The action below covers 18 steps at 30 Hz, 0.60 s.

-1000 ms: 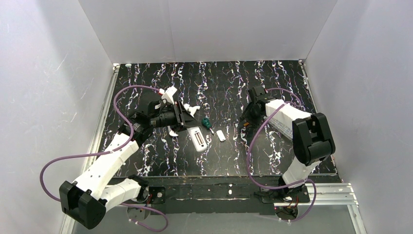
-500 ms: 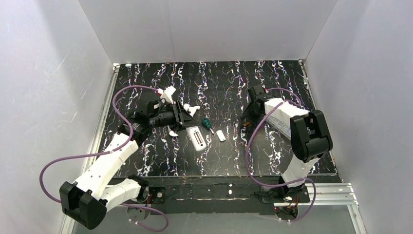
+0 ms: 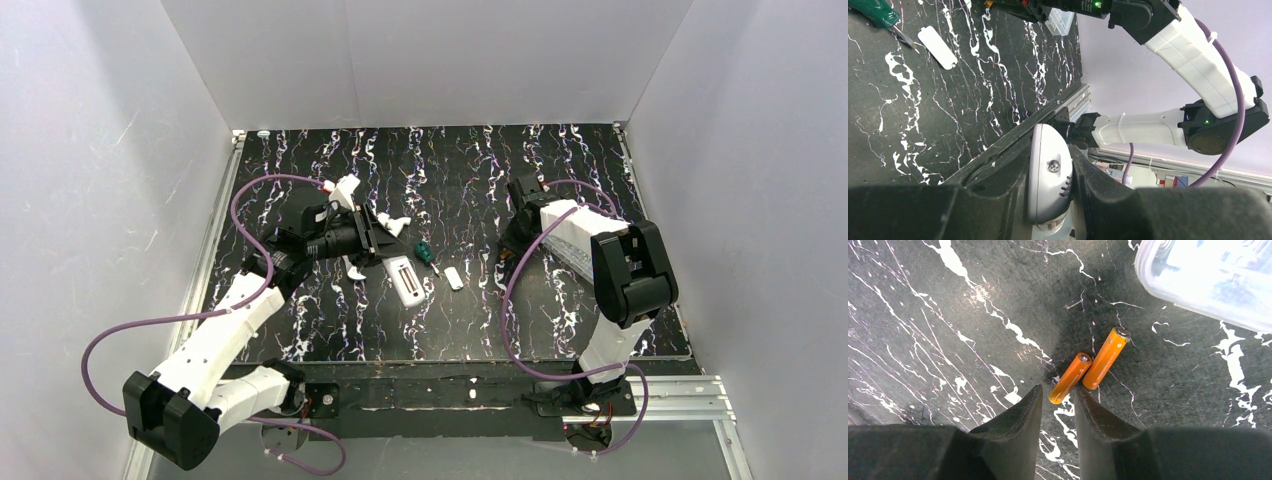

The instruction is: Load the batteries into the remote control

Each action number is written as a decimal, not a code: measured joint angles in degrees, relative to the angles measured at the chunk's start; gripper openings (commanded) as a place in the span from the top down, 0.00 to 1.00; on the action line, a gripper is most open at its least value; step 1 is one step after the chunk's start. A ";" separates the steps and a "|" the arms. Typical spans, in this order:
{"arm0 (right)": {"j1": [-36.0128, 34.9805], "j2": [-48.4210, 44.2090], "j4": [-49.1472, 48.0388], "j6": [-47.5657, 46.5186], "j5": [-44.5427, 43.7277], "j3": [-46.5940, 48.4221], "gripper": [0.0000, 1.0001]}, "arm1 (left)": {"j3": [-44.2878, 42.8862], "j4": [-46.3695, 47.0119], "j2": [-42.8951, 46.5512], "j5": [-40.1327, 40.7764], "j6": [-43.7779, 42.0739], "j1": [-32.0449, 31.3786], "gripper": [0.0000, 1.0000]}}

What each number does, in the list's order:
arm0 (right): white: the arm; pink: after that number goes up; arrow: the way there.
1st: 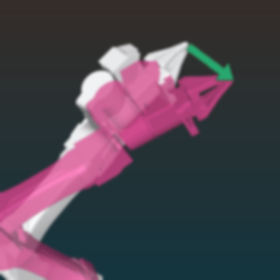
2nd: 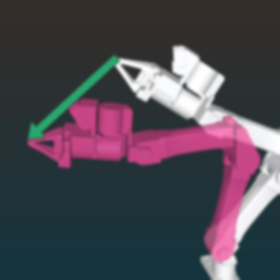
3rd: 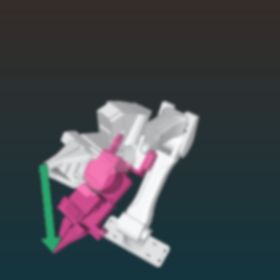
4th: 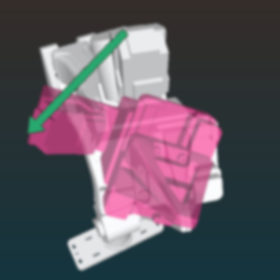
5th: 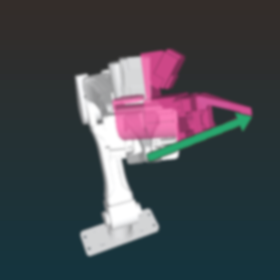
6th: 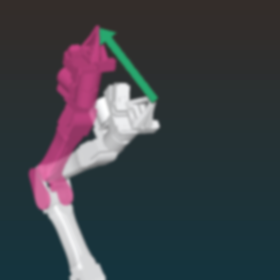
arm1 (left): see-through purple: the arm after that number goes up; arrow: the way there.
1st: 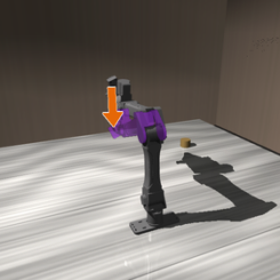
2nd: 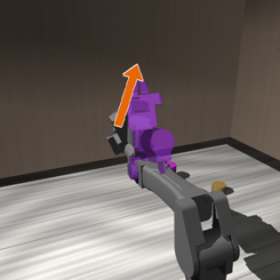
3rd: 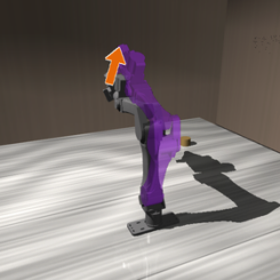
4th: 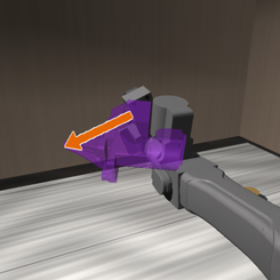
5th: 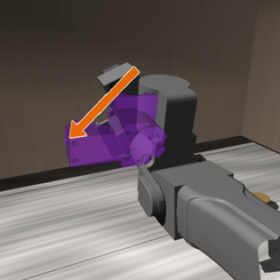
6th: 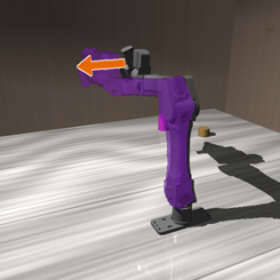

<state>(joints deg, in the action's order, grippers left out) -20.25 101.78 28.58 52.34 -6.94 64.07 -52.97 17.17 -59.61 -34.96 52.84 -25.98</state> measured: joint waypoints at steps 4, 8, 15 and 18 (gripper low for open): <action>0.00 0.00 -0.02 -0.28 -0.04 0.00 0.75 | 0.00 0.59 -0.11 0.00 0.31 0.00 1.00; 0.00 0.33 -0.09 -1.27 0.28 0.00 0.80 | 0.00 0.79 -0.33 0.00 0.55 0.00 1.00; -1.03 1.31 0.28 -4.24 0.35 1.60 0.85 | -0.02 1.05 -1.53 0.00 1.11 0.00 1.00; -2.73 2.75 1.27 -6.34 -0.42 3.85 0.85 | -0.02 1.03 -1.81 -0.02 1.18 0.00 1.00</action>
<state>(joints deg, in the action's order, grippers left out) -22.98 104.53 29.85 46.00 -7.35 67.92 -52.99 18.20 -61.43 -34.98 54.02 -25.98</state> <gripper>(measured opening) 0.185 0.251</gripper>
